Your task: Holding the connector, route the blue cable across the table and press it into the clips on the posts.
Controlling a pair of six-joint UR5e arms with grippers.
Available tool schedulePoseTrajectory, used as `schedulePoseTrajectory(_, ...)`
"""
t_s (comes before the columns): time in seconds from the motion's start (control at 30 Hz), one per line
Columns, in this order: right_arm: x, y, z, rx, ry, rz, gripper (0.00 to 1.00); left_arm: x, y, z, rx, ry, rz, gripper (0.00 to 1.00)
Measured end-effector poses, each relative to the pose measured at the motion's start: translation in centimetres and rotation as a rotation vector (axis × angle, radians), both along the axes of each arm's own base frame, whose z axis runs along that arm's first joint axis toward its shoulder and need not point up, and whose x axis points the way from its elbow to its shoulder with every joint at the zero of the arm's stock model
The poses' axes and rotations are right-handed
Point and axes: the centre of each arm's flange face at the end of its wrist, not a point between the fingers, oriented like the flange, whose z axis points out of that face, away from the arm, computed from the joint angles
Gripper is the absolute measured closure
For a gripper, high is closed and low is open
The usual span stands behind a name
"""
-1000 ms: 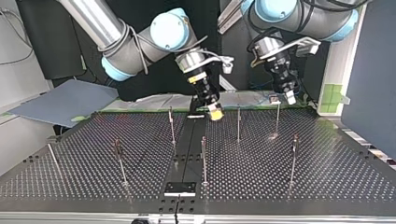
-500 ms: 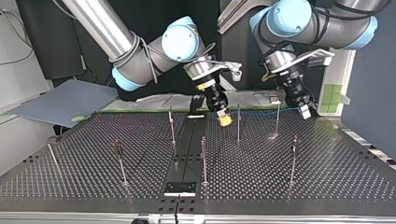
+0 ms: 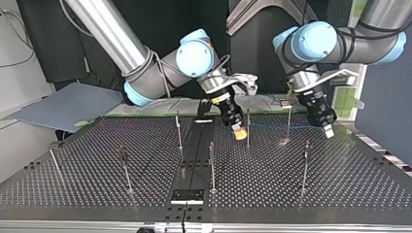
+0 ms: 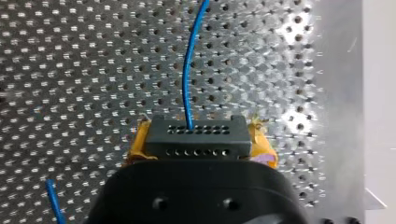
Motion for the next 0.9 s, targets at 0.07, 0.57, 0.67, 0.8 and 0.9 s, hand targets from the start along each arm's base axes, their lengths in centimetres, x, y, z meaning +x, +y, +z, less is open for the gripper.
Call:
schedulePoseTrajectory(0.07, 0.2, -0.4, 0.7, -0.009, -0.012, -0.002, 1.0, 0.5, 0.5, 0.1, -0.002, -0.009, -0.002, 1.0)
schedulePoseTrajectory(0.57, 1.9, -2.0, 3.2, -0.034, -0.053, 0.003, 1.0, 3.6, 1.9, 0.2, 0.001, -0.052, -0.085, 1.0)
schedulePoseTrajectory(0.67, 2.5, -2.4, 2.9, -0.036, -0.055, 0.004, 1.0, 4.1, 2.1, -0.2, 0.005, -0.048, -0.104, 1.0)
schedulePoseTrajectory(0.8, 2.8, -3.1, 3.5, -0.049, -0.071, 0.0, 1.0, 4.7, 2.5, -0.7, 0.01, -0.04, -0.117, 1.0)
schedulePoseTrajectory(0.9, 3.0, -3.4, 4.4, -0.061, -0.086, -0.002, 1.0, 4.9, 3.0, -0.8, 0.009, -0.044, -0.115, 1.0)
